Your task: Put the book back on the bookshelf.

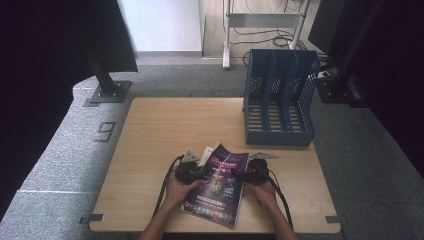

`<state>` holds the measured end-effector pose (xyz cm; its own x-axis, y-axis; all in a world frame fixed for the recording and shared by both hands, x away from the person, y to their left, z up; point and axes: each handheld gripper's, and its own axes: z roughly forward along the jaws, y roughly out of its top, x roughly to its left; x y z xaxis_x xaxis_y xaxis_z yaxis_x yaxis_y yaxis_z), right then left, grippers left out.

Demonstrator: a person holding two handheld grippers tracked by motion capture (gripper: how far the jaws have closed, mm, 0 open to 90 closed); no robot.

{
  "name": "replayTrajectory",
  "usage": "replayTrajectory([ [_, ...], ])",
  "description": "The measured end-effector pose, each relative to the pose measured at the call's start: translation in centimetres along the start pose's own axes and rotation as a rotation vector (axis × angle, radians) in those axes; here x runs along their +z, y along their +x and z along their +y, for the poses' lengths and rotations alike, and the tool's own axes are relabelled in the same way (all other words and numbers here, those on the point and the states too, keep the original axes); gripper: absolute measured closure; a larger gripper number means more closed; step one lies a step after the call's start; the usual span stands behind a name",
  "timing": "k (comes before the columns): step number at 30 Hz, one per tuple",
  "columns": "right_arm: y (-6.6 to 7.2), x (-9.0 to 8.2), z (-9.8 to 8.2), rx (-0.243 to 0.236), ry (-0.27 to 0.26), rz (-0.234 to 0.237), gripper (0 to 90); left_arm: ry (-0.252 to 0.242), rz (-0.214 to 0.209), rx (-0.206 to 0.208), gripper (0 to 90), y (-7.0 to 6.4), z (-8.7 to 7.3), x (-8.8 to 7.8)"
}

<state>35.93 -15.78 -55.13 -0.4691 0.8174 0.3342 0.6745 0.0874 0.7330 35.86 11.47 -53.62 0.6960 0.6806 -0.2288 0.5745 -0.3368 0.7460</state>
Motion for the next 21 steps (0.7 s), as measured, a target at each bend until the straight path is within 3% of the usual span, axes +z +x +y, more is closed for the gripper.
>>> replayTrajectory([
  [11,-0.5,0.4,0.7,0.0,0.007,-0.05,47.5,0.001,0.002,0.002,81.7,0.0,0.0,-0.1],
  [21,-1.1,0.0,0.5,0.03,0.009,0.027,59.6,-0.004,0.0,0.005,81.8,-0.1,0.0,-0.2],
])
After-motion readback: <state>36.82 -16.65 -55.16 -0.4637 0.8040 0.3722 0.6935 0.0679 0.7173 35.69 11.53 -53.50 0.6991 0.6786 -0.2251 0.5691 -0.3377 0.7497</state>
